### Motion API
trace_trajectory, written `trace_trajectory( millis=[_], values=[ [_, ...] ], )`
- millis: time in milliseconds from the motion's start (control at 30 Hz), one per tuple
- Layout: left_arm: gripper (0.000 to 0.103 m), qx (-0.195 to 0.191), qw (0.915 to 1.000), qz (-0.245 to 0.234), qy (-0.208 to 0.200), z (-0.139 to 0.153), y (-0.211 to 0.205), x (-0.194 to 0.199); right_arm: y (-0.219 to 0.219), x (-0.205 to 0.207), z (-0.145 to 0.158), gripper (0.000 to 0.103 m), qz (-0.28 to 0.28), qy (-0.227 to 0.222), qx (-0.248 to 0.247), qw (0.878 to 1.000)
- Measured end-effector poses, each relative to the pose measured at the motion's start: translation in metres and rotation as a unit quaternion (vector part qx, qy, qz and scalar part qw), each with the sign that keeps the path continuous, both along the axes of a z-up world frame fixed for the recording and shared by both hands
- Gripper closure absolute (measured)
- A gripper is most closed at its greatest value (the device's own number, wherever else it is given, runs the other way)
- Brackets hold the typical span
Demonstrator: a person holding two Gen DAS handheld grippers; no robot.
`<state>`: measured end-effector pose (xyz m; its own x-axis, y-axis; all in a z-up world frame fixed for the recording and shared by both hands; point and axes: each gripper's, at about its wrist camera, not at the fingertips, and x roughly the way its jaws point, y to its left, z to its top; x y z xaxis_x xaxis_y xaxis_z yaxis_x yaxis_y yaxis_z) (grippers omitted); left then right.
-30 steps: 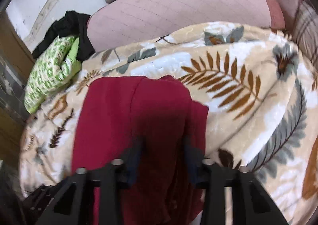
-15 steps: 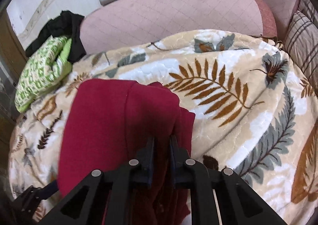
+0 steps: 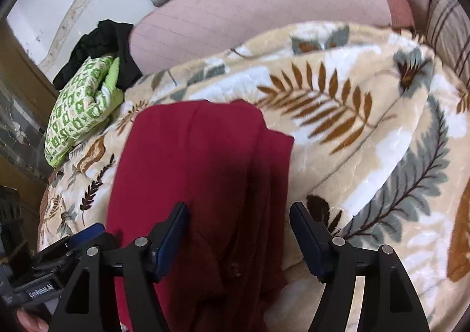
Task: Fold small clothes
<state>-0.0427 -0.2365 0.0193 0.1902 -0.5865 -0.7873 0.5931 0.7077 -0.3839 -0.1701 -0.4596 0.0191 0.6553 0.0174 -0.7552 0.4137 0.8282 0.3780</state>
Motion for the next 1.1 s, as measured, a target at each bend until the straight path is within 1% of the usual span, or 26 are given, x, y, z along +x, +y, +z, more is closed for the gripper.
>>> trace_trajectory(
  millis=[33,67,100,167,200,267,333,367,400,433,467,500,600,733,833,900,967,1000,1067,1100],
  values=[
    [0.031,-0.001,0.9999,0.002,0.01,-0.005,-0.002,0.005,-0.004,0.0,-0.004,0.03,0.003,-0.007,0.014,1.0],
    [0.025,-0.003,0.9998,0.002,0.018,-0.01,-0.003,0.008,-0.006,0.0,-0.008,0.03,0.006,-0.011,0.027,1.0],
    [0.023,-0.009,0.9995,0.003,0.031,-0.015,-0.005,0.012,-0.01,0.002,-0.013,0.028,0.009,-0.013,0.042,0.999],
    [0.023,-0.021,0.9982,-0.001,0.057,-0.025,-0.009,0.018,-0.014,0.005,-0.02,0.028,0.012,-0.018,0.064,0.998],
    [0.022,-0.026,0.9978,-0.003,0.061,-0.027,-0.01,0.019,-0.015,0.007,-0.024,0.028,0.017,-0.024,0.077,0.997],
    [0.022,-0.032,0.9979,-0.005,0.056,-0.027,-0.013,0.018,-0.015,0.008,-0.026,0.028,0.022,-0.03,0.084,0.996],
    [0.026,-0.035,0.9982,-0.014,0.046,-0.026,-0.018,0.016,-0.011,0.011,-0.028,0.028,0.03,-0.033,0.079,0.996],
    [0.032,-0.029,0.9988,-0.015,0.038,-0.025,-0.019,0.014,-0.007,0.012,-0.027,0.031,0.033,-0.035,0.069,0.996],
    [0.039,-0.027,0.999,-0.016,0.031,-0.023,-0.02,0.013,-0.003,0.011,-0.024,0.041,0.036,-0.038,0.059,0.997],
    [0.043,-0.027,0.9992,-0.019,0.024,-0.019,-0.018,0.01,-0.001,0.01,-0.02,0.05,0.036,-0.041,0.053,0.997],
    [0.052,-0.028,0.9992,-0.021,0.019,-0.015,-0.015,0.009,0.003,0.007,-0.014,0.054,0.037,-0.044,0.047,0.997],
    [0.056,-0.029,0.9992,-0.024,0.013,-0.009,-0.011,0.006,0.006,0.006,-0.008,0.058,0.038,-0.046,0.042,0.997],
    [0.057,-0.032,0.9992,-0.025,0.004,0.006,0.006,-0.005,0.021,-0.002,0.013,0.061,0.048,-0.058,0.034,0.997],
    [0.057,-0.029,0.9992,-0.025,0.0,0.031,0.045,-0.027,0.049,-0.023,0.038,0.061,0.065,-0.069,0.054,0.994],
    [0.057,-0.016,0.9997,-0.02,-0.003,0.037,0.075,-0.048,0.08,-0.041,0.046,0.061,0.086,-0.071,0.062,0.992],
    [0.057,0.004,0.9998,-0.016,-0.006,0.031,0.089,-0.063,0.099,-0.049,0.043,0.061,0.093,-0.064,0.072,0.991],
    [0.057,0.029,0.9995,-0.013,-0.005,0.017,0.096,-0.073,0.115,-0.056,0.028,0.061,0.094,-0.048,0.084,0.991],
    [0.057,0.039,0.9992,-0.011,-0.002,0.009,0.099,-0.075,0.119,-0.057,0.021,0.059,0.094,-0.035,0.084,0.991],
    [0.055,0.06,0.9982,-0.006,0.002,-0.005,0.103,-0.078,0.126,-0.058,0.001,0.053,0.083,0.015,0.073,0.994],
    [0.052,0.056,0.9985,-0.003,-0.001,-0.006,0.107,-0.08,0.127,-0.06,-0.001,0.049,0.077,0.028,0.058,0.995]
  ],
)
